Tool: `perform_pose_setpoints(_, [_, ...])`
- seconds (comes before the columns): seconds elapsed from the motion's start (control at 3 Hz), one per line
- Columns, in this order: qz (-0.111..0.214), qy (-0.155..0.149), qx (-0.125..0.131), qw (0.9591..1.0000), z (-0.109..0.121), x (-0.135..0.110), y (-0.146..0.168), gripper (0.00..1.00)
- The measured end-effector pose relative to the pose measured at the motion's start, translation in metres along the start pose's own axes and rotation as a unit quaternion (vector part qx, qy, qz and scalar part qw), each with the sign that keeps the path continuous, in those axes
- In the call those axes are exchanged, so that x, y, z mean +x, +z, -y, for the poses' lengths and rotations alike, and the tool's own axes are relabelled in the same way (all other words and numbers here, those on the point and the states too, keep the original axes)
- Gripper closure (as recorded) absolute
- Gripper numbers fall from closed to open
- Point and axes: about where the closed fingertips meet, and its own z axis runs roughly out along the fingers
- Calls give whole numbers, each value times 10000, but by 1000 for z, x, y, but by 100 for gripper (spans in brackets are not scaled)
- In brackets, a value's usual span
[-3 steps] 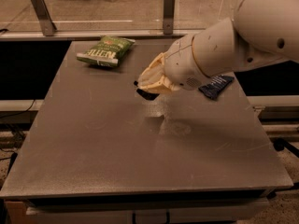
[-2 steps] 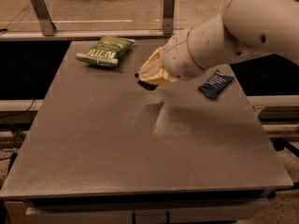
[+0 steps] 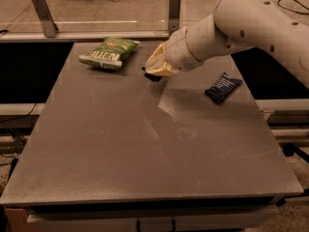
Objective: Move rxbar chocolate near green jalapeno chip bag
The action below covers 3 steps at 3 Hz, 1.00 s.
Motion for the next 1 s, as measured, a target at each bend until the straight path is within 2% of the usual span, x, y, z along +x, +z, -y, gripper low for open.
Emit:
perform_pose_setpoints(0.33, [170,-155,-142,9996,19,7,35,100])
perform_pose_setpoints(0.67, [330,-314,-341,9984,34,14,68,83])
perform_pose_setpoints(1.0, [457,-430,-481,9969,46,16,88,59])
